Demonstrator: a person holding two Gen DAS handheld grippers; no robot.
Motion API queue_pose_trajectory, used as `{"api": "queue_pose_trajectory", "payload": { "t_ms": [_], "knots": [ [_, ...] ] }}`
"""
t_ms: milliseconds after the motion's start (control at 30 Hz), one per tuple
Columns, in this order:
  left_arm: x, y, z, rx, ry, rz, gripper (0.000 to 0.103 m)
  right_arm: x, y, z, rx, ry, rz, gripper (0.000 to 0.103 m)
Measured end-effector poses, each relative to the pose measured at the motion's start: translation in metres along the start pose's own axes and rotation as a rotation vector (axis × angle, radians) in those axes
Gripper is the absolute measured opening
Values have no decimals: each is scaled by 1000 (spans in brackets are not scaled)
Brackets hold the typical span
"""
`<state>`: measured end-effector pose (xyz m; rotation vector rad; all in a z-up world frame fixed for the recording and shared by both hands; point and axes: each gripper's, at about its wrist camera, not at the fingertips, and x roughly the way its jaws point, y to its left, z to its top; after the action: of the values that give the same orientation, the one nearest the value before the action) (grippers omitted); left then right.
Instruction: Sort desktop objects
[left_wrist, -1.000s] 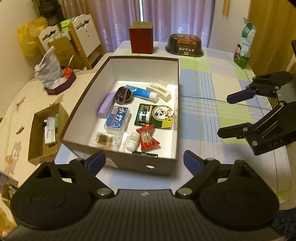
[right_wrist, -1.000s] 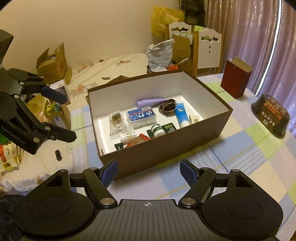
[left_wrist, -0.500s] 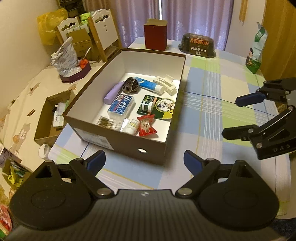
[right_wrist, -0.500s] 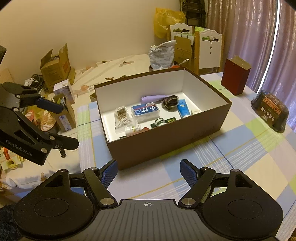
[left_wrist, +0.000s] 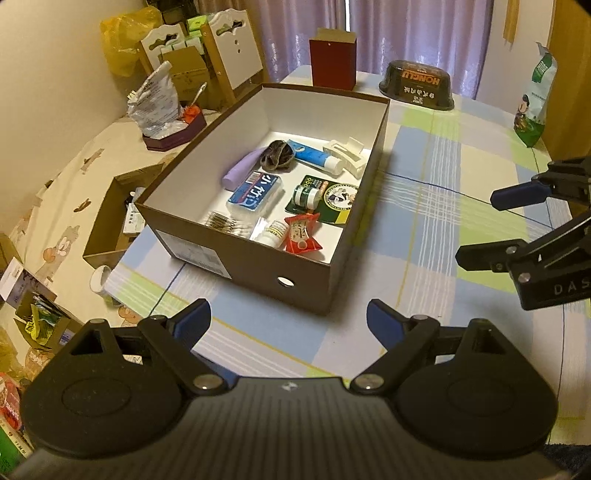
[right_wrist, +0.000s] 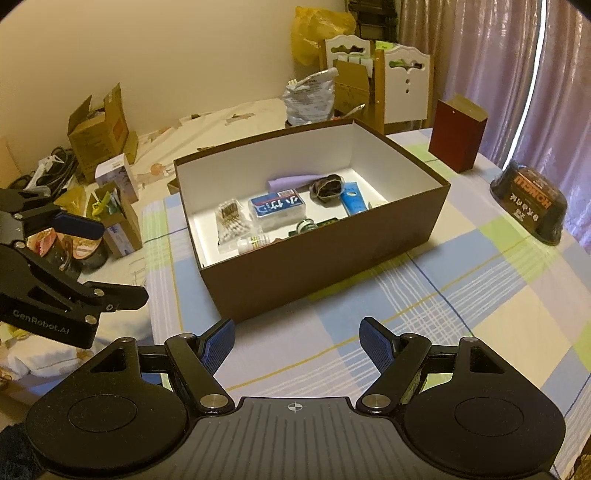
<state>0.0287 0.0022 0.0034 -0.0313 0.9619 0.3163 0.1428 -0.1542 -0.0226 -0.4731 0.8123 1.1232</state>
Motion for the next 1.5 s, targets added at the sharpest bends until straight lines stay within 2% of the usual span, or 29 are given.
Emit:
{"api": "queue_pose_trajectory", "payload": {
  "t_ms": [400, 1500],
  "knots": [
    [-7, -6, -3, -24, -34, 21, 89, 0, 2, 1, 16, 9, -32, 77],
    [-3, -8, 1, -26, -63, 50, 89, 8, 5, 5, 14, 11, -27, 77]
  ]
}}
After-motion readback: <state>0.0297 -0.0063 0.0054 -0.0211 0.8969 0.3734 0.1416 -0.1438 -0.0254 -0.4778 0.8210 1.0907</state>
